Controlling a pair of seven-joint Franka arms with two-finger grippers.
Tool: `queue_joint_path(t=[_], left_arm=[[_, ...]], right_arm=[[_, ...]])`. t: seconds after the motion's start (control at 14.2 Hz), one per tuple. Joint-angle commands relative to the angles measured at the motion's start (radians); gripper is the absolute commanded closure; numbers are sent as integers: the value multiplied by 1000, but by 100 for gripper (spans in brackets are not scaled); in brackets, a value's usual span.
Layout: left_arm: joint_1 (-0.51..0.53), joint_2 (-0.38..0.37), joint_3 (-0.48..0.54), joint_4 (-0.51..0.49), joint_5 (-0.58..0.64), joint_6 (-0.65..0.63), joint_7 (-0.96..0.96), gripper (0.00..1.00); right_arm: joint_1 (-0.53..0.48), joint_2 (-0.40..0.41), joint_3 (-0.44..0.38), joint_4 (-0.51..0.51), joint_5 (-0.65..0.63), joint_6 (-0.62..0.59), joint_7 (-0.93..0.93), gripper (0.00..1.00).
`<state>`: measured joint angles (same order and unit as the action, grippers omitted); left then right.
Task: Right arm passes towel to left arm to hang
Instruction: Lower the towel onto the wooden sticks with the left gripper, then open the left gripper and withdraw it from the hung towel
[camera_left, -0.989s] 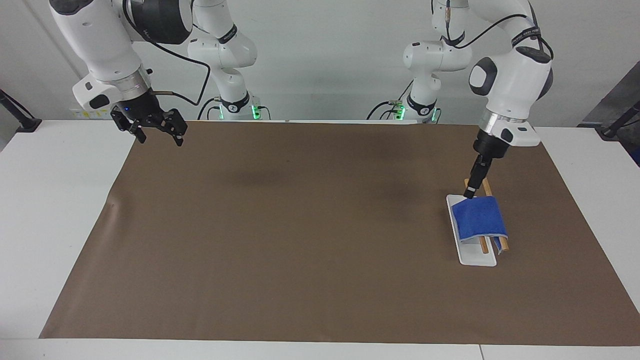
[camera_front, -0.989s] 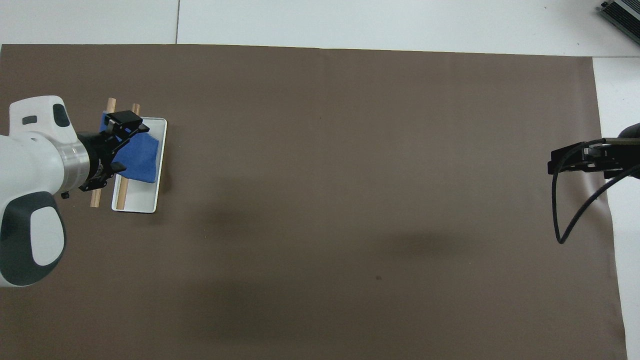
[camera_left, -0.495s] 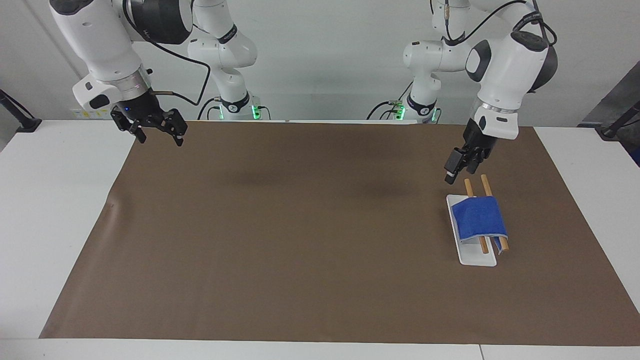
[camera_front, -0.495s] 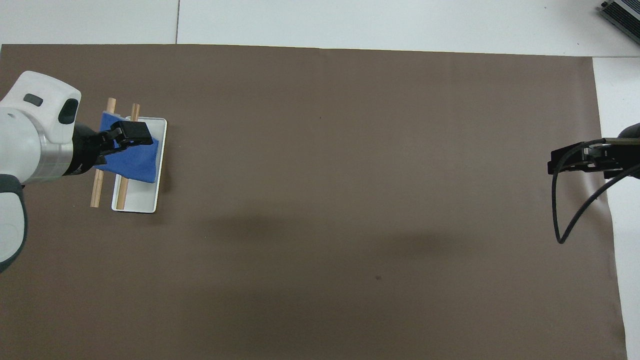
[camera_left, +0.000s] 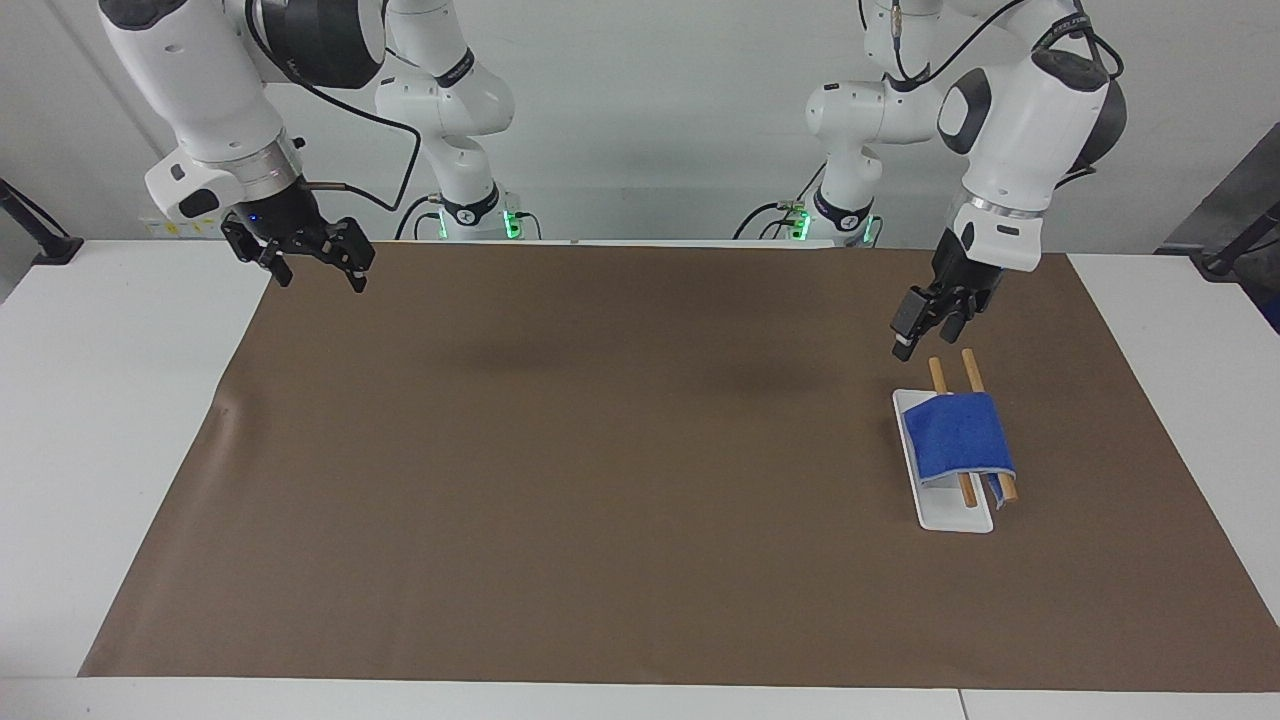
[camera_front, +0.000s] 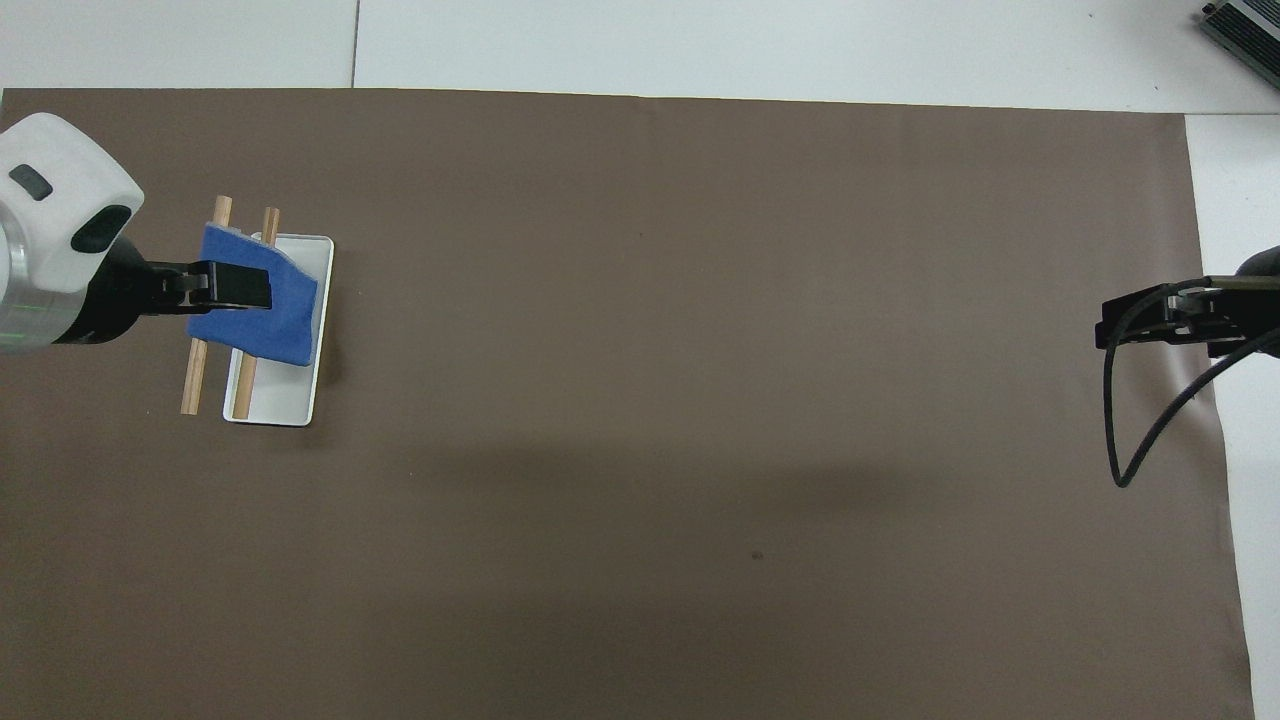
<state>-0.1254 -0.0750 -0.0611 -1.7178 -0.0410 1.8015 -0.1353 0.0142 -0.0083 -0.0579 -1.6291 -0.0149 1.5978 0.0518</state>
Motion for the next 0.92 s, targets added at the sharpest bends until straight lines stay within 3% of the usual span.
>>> queue_joint_path(t=[0.0, 0.42, 0.85], left_arm=[[6, 63, 3, 157, 27, -154, 84, 0], [10, 124, 20, 328, 24, -332, 183, 0], [-5, 106, 58, 320, 23, -422, 247, 0]], right_arm=[[-5, -24, 3, -26, 0, 5, -1, 0], [-5, -24, 3, -26, 0, 5, -1, 0], [-7, -24, 3, -28, 0, 5, -1, 0]])
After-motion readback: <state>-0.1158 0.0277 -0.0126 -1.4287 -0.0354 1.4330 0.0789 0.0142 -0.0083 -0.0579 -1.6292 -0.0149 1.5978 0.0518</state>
